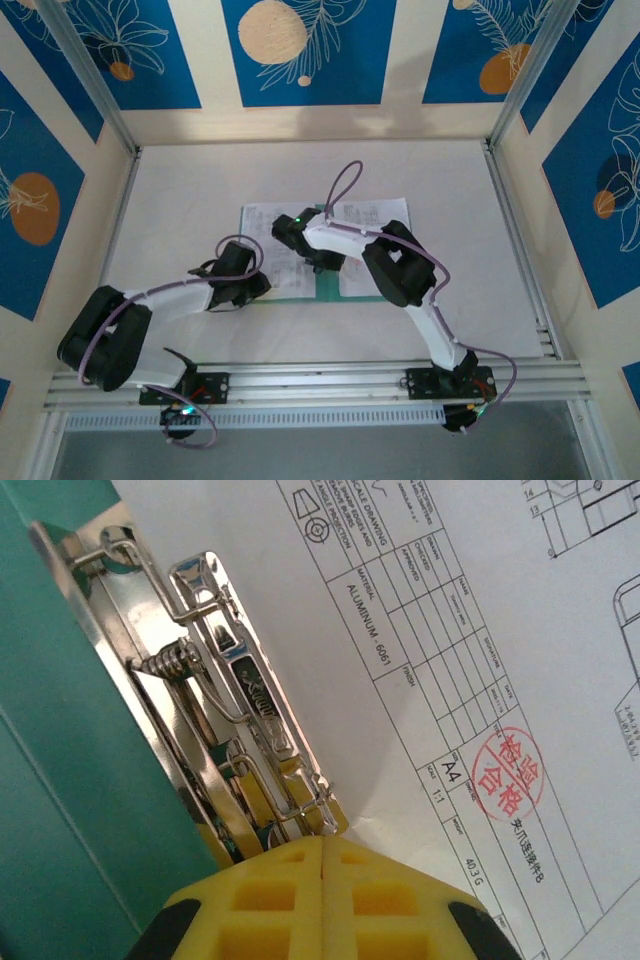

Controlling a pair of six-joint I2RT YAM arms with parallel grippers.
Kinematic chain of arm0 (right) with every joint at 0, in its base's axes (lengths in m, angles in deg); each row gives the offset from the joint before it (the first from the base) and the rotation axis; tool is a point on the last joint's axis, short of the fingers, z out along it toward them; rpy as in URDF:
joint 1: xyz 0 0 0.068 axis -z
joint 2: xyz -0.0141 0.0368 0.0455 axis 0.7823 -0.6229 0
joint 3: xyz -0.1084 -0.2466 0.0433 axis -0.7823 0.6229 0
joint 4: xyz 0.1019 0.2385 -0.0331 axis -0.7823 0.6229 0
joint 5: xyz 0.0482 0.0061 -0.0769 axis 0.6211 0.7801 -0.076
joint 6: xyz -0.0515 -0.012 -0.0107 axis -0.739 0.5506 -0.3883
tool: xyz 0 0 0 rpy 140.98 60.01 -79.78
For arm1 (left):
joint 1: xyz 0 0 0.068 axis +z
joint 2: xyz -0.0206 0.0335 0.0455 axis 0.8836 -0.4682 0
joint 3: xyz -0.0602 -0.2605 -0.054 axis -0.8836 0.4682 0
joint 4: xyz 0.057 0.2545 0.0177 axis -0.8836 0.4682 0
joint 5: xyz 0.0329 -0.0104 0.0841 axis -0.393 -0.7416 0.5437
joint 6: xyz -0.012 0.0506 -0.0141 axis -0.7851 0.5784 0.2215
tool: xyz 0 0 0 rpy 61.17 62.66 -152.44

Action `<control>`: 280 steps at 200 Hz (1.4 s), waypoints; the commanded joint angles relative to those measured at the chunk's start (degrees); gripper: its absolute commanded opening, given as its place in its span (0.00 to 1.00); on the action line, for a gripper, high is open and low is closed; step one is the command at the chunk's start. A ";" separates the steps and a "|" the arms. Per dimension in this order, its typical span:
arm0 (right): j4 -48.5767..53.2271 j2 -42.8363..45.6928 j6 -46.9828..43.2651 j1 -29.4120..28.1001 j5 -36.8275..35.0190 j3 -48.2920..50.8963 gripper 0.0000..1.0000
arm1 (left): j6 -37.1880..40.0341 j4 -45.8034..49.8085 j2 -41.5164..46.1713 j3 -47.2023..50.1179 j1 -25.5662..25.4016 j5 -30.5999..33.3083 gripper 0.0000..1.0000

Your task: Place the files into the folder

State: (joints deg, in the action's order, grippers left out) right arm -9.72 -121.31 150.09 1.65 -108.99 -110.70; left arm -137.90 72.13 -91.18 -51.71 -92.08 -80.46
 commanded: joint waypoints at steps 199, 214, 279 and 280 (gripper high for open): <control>-8.49 7.08 -11.45 2.12 27.84 -4.26 0.00 | 1.25 -0.03 -1.33 1.85 -0.43 -1.71 0.21; -9.64 9.49 -11.56 2.14 27.24 -3.21 0.00 | 1.20 0.12 -1.22 1.92 -0.47 -1.67 0.21; -13.23 22.66 -11.41 4.73 26.24 5.38 0.03 | 1.51 1.39 0.43 0.93 -0.57 -2.15 0.22; -13.41 22.96 -11.42 4.86 26.25 5.74 0.03 | 1.56 1.46 0.48 0.91 -0.58 -2.15 0.22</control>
State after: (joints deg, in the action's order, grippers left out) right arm -21.32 -104.74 138.66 4.56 -83.11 -110.18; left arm -137.29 70.21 -91.05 -51.45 -92.25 -81.51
